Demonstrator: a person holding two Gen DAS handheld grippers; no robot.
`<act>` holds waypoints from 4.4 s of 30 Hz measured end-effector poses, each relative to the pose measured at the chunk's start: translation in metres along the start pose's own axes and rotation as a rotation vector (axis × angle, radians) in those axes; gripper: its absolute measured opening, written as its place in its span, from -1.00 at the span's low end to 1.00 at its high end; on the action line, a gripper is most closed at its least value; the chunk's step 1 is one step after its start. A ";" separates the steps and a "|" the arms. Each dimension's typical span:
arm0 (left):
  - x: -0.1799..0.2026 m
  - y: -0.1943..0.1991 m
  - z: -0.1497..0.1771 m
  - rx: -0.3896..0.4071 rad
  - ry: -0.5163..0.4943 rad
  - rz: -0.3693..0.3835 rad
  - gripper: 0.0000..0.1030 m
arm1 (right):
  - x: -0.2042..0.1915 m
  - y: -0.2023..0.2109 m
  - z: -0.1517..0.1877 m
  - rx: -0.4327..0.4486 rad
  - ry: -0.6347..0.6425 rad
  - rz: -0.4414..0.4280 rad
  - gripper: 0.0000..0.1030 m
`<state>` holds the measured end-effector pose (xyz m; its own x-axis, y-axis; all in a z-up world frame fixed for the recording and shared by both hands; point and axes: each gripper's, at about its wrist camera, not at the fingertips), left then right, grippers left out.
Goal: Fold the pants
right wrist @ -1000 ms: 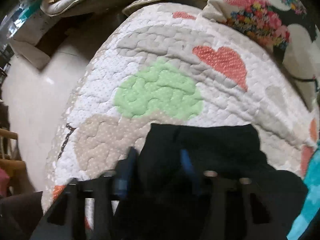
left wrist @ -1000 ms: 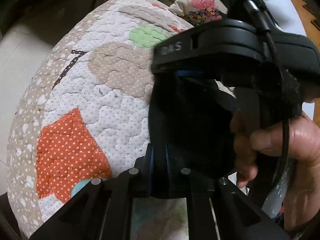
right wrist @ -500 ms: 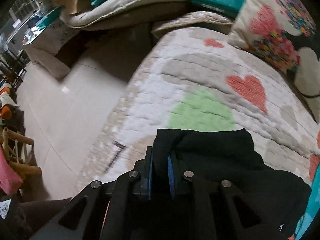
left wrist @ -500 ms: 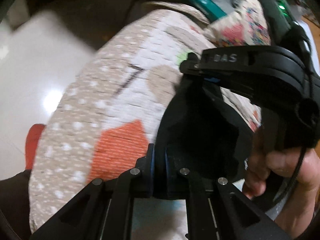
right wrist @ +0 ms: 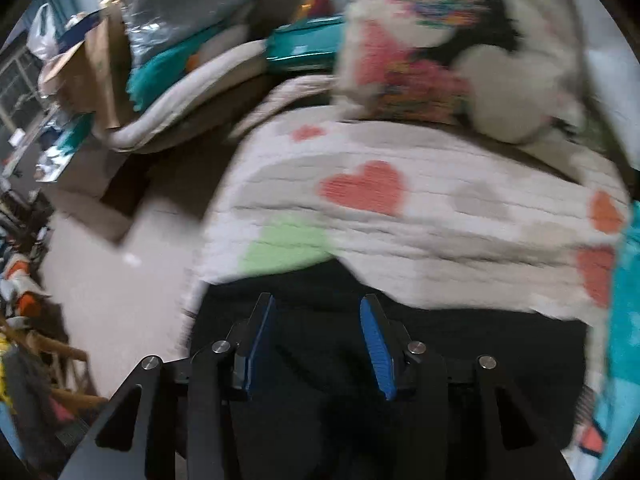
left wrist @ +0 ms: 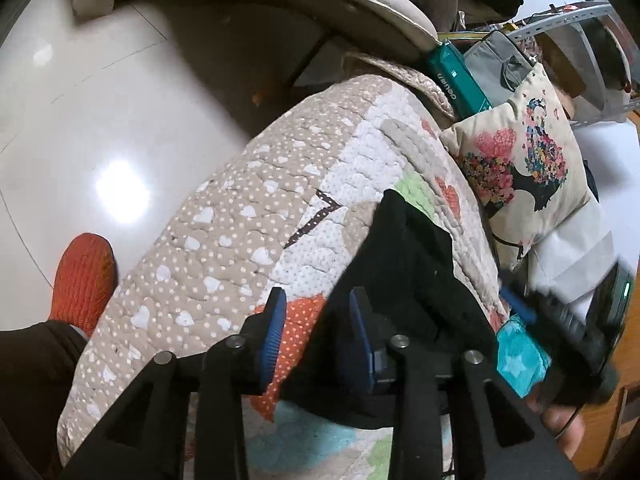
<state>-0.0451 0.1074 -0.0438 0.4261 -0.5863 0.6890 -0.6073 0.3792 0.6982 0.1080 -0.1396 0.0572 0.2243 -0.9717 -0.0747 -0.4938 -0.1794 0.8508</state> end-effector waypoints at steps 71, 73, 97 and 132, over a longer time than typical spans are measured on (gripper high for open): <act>-0.099 0.133 -0.060 0.405 0.367 0.023 -0.13 | -0.156 0.052 0.006 -0.066 -0.164 -0.882 -0.92; -0.103 0.149 -0.061 0.441 0.373 0.059 -0.12 | -0.184 0.054 0.000 -0.091 -0.165 -0.955 -0.92; -0.040 0.168 -0.063 0.555 0.071 -0.048 0.05 | -0.188 0.074 0.001 -0.072 -0.252 -1.014 0.13; 0.319 -0.268 0.110 -0.462 -0.894 0.078 0.11 | 0.190 -0.016 0.179 0.182 -0.771 -0.126 0.20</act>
<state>0.1800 -0.2599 -0.0319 -0.3783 -0.7977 0.4697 -0.2119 0.5685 0.7949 0.0083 -0.3489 -0.0633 -0.3235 -0.7629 -0.5598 -0.6480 -0.2524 0.7186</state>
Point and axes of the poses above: each gripper's, at about its wrist camera, not at the fingertips, and y roughly against the way its jaws point, x to its right, z to its underside, and after that the axes turned 6 degrees about z, right-handed
